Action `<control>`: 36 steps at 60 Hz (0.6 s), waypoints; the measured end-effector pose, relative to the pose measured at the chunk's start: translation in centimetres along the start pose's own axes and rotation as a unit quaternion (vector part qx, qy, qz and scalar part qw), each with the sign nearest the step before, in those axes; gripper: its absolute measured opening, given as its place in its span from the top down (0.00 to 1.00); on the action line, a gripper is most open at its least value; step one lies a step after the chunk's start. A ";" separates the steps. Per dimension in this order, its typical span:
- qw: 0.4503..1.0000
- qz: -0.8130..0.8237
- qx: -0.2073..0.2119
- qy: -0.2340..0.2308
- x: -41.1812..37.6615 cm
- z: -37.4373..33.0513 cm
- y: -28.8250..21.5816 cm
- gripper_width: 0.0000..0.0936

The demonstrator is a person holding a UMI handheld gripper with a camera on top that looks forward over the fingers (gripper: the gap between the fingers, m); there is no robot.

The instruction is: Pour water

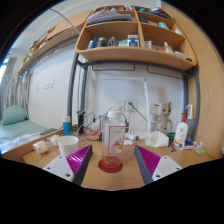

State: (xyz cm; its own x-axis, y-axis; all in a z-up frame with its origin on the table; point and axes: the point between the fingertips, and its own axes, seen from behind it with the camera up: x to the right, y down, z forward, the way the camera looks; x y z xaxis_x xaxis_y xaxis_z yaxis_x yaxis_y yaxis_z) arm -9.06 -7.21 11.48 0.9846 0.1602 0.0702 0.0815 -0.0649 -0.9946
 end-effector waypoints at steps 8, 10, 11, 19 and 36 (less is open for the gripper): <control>0.999 -0.027 0.004 0.035 1.4 -3.8 -0.6 0.08; 0.998 -0.033 0.008 0.044 2.1 -4.4 -0.5 0.08; 0.998 -0.034 0.008 0.050 2.4 -4.7 -0.5 0.08; 0.997 -0.031 0.017 0.072 4.2 -7.2 -1.2 0.08; 0.994 -0.011 0.013 0.110 9.2 -10.3 -0.3 0.08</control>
State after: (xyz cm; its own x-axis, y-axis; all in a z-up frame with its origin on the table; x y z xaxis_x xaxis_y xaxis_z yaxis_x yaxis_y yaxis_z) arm 1.54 -15.86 13.24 0.9927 -0.0586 0.1050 0.1029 -0.0375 -0.9940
